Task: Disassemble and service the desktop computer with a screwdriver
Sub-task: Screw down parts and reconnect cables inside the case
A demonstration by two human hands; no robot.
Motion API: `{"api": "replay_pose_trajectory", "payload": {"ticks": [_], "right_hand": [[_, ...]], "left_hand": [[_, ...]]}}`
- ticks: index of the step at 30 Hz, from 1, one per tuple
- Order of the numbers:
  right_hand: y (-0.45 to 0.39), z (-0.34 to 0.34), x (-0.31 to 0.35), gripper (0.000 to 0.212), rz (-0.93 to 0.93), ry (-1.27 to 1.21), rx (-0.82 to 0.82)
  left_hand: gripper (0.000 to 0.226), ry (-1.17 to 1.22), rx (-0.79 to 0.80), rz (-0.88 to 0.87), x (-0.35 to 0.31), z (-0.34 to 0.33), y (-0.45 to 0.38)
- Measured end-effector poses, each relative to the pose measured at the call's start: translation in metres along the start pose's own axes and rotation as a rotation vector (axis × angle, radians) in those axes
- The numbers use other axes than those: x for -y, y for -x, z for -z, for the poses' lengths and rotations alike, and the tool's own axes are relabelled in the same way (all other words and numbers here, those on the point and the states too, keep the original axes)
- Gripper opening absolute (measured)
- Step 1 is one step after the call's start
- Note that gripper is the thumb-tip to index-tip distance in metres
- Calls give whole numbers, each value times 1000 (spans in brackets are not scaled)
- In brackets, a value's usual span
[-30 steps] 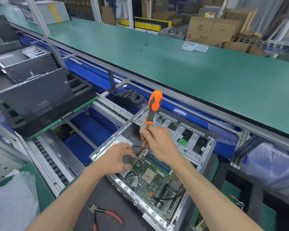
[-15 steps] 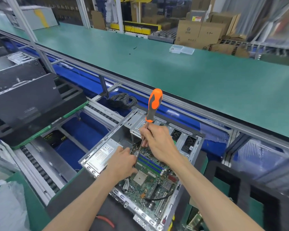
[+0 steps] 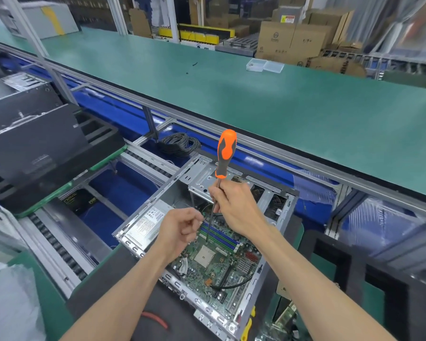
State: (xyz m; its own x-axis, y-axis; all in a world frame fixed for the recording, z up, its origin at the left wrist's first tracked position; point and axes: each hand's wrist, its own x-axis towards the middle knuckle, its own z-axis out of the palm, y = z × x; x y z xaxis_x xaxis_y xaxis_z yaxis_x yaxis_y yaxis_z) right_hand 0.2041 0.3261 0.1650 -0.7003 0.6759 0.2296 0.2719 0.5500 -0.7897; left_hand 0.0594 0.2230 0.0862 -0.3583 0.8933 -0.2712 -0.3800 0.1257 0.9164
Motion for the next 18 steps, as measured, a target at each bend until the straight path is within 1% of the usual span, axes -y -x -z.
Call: {"api": "replay_pose_trajectory", "payload": {"ticks": [1, 2, 3, 5, 8, 9, 12, 15, 18], "right_hand": [[1, -1, 0, 32, 3, 4, 5], [1, -2, 1, 33, 6, 10, 11], [2, -3, 1, 34, 9, 16, 17], [1, -4, 2, 34, 8, 23, 35], [2, -4, 6, 31, 0, 10, 68], [3, -5, 7, 31, 0, 3, 81], [7, -9, 10, 31, 26, 21, 121], [7, -12, 9, 34, 14, 46, 83], [4, -9, 12, 21, 6, 7, 51]], "left_hand": [[15, 96, 27, 13, -1, -1, 1], [15, 104, 37, 11, -1, -2, 1], [16, 54, 31, 1, 0, -3, 1], [19, -163, 10, -58, 2, -2, -1], [11, -678, 48, -216, 3, 0, 0], [12, -795, 63, -238, 4, 1, 0], [6, -920, 79, -192, 2, 1, 2], [7, -1002, 137, -132, -1, 2, 1], [9, -1072, 182, -93, -1, 2, -1]]}}
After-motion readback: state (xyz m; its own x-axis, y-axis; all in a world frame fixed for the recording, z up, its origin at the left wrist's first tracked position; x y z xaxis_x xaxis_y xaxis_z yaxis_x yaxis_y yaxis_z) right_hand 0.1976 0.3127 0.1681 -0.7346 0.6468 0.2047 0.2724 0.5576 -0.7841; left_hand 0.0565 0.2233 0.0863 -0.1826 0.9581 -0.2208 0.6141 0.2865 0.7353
